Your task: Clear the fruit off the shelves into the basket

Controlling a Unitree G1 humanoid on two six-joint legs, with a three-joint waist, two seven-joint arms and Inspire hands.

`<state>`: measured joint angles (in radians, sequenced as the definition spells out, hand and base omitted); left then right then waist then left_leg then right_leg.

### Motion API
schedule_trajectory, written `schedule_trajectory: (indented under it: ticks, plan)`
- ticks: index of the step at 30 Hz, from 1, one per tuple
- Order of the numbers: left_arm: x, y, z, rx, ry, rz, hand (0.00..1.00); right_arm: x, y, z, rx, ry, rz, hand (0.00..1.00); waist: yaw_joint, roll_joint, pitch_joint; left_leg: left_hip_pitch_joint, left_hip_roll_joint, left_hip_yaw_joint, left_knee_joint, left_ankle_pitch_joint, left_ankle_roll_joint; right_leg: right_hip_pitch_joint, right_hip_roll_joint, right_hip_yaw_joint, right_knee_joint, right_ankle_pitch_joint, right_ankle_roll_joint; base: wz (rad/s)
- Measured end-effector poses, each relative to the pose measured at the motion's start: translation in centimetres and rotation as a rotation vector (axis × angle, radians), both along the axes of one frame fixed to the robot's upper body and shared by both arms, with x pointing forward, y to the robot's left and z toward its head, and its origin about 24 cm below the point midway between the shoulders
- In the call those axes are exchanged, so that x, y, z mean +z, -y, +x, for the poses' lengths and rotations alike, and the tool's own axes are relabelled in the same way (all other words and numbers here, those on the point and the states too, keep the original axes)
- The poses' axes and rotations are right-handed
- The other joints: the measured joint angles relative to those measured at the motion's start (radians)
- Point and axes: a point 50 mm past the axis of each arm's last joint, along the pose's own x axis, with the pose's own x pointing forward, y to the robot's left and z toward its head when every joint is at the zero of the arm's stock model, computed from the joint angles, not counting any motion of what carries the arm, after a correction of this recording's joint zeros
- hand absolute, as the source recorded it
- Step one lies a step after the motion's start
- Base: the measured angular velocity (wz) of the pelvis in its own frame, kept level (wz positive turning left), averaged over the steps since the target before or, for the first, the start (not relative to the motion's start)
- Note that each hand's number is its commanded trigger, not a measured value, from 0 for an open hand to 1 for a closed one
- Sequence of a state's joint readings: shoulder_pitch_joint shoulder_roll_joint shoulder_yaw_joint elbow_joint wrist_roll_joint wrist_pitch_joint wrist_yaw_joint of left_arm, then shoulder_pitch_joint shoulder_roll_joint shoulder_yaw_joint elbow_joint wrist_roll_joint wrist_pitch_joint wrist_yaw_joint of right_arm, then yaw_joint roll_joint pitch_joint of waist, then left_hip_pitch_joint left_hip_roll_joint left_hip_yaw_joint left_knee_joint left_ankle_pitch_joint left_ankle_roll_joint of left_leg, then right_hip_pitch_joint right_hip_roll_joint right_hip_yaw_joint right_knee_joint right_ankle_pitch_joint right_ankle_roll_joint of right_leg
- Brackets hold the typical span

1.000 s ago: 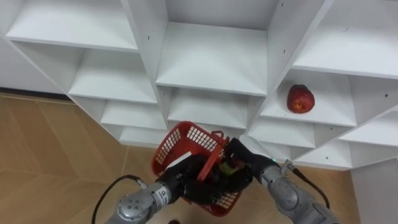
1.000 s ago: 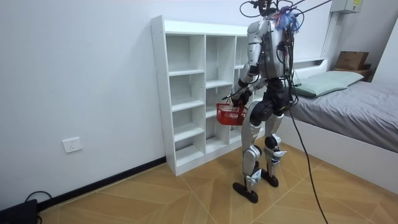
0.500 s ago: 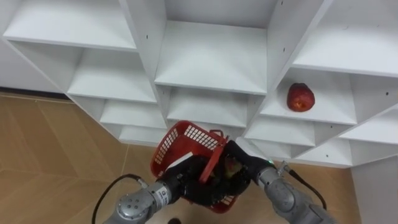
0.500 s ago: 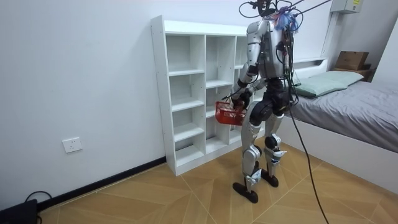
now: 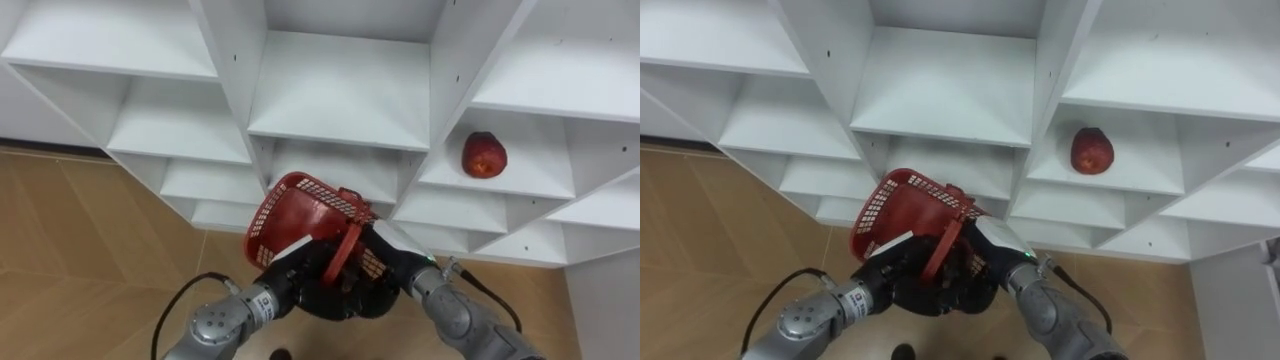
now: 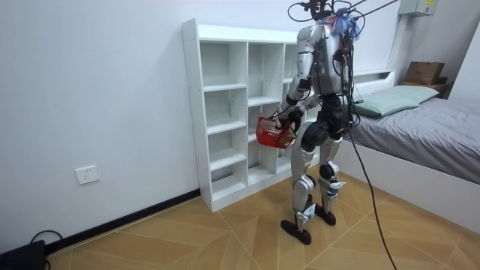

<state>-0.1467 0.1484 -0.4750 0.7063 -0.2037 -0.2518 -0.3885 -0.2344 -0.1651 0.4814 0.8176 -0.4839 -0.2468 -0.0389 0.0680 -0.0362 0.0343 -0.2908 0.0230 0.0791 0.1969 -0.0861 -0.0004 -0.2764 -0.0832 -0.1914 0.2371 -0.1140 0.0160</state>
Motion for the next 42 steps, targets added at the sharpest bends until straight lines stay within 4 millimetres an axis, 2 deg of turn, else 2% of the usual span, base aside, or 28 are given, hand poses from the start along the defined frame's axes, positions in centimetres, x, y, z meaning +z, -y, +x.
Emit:
schedule_trajectory:
  ticks: [13,20,25,40,42]
  plan:
    - [0.0,-0.1,0.1,0.013,0.001,0.008,1.00,-0.3,0.1,-0.4,0.004,-0.030,-0.006,0.00,0.010,0.005,0.0001,0.001,0.000,0.000,0.001,0.000,0.000,0.002,0.000,-0.002,0.000,0.000,0.000,0.00]
    - [-1.0,-1.6,-0.6,0.093,-0.025,0.070,1.00,-1.0,0.5,-1.3,-0.007,-0.059,-0.009,0.00,0.016,0.005,-0.0002,0.031,0.000,0.001,0.001,0.000,0.000,0.032,0.000,-0.002,0.000,0.000,0.000,0.00]
    - [-1.9,-2.2,-1.2,0.128,-0.063,0.102,1.00,-1.0,0.4,-1.5,-0.012,-0.058,0.009,0.00,0.016,0.004,-0.0078,0.036,0.000,0.001,0.003,0.000,0.000,0.037,0.001,0.001,0.000,0.000,0.000,0.00]
    - [-3.0,-3.6,-2.2,0.213,-0.087,0.175,1.00,0.0,-0.1,-2.5,-0.051,-0.052,0.162,0.00,0.014,-0.002,-0.0145,0.050,0.000,0.000,0.002,0.000,0.000,0.051,0.002,0.000,-0.003,0.000,0.000,0.00]
    - [-3.2,-4.0,-2.3,0.234,-0.100,0.183,1.00,0.3,-0.2,-2.4,-0.045,-0.042,0.167,0.00,0.003,-0.002,-0.0149,0.050,0.000,0.000,0.002,0.000,0.000,0.051,0.002,0.000,-0.002,0.000,0.000,0.00]
